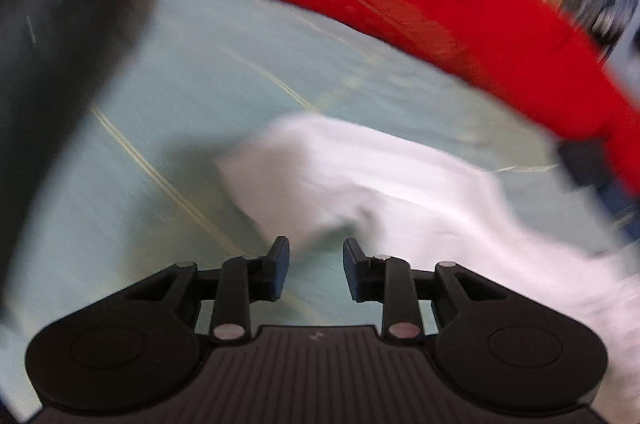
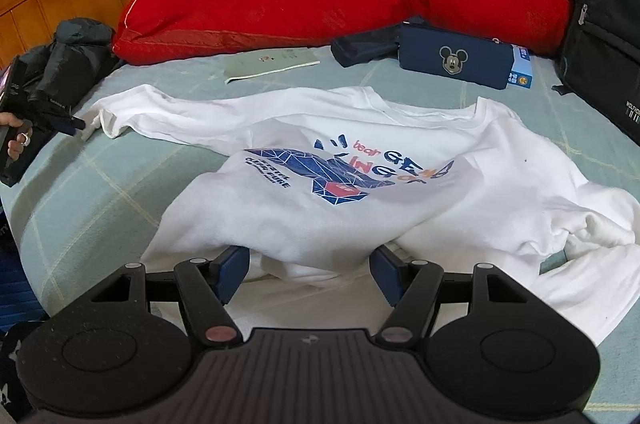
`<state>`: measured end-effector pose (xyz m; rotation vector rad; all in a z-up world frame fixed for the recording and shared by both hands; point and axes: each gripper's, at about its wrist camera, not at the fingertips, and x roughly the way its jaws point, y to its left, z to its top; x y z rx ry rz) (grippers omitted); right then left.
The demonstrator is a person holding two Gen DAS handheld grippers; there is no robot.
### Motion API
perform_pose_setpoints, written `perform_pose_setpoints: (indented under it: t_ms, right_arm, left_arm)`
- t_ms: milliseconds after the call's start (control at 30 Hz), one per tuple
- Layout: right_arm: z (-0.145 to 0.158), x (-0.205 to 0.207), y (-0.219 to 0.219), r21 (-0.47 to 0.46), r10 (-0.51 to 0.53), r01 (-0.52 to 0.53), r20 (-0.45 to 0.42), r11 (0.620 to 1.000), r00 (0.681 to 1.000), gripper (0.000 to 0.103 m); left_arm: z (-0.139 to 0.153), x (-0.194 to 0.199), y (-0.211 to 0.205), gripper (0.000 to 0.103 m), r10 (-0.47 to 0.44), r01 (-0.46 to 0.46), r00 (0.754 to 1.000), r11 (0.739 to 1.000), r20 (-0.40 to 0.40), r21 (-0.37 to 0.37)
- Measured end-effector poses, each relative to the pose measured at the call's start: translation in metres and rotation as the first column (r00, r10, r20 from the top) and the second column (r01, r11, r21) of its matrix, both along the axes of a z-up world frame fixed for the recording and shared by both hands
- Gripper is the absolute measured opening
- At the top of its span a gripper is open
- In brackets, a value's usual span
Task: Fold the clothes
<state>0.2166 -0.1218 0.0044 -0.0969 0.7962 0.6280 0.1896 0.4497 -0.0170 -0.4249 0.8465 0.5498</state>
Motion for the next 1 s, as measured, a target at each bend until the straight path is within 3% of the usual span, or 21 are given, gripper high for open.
perform_pose_setpoints:
  t_ms: [233,400,433,467,533,667,833,933,1000]
  right_arm:
    - [-0.004,0.001,-0.001,-0.002,-0.006,0.006,-0.015,1.000,1.000,0.072]
    - [-0.006,0.003,-0.003,-0.006,-0.023,0.023,-0.023,1.000,0.999,0.072]
    - [-0.006,0.003,-0.003,-0.007,-0.024,0.024,-0.023,1.000,0.999,0.072]
    - [-0.006,0.003,-0.003,-0.008,-0.026,0.026,-0.024,1.000,0.999,0.072]
    - [-0.007,0.003,-0.004,-0.010,-0.031,0.031,-0.026,0.999,0.999,0.072]
    - [-0.008,0.005,-0.007,-0.009,-0.037,0.037,-0.029,0.999,0.999,0.072]
    - [-0.005,0.003,-0.010,-0.011,-0.043,0.043,-0.021,0.999,0.999,0.072]
    - [-0.004,0.001,-0.016,-0.006,-0.053,0.053,-0.020,0.999,0.998,0.072]
    - [-0.003,-0.001,-0.021,0.000,-0.065,0.065,-0.020,0.998,0.998,0.072]
  left_arm:
    - [-0.023,0.005,0.009,0.045,0.064,-0.034,0.988,0.978,0.142,-0.205]
    - [-0.039,0.009,0.015,0.045,0.125,-0.038,0.965,0.936,0.231,-0.349]
    - [-0.042,0.009,0.016,0.041,0.141,-0.040,0.959,0.927,0.247,-0.373]
    - [-0.043,0.008,0.019,0.038,0.164,-0.063,0.954,0.928,0.250,-0.368]
    - [-0.037,0.007,0.018,0.006,0.151,-0.077,0.961,0.951,0.232,-0.301]
    - [-0.023,0.003,0.018,0.002,0.129,-0.098,0.973,0.982,0.192,-0.162]
    - [-0.007,0.001,0.017,0.003,0.102,-0.099,0.986,0.995,0.129,-0.029]
    - [-0.003,-0.001,0.014,0.014,0.086,-0.088,0.993,0.996,0.075,0.023]
    - [0.000,-0.003,0.012,0.015,0.076,-0.079,0.996,0.995,0.038,0.057]
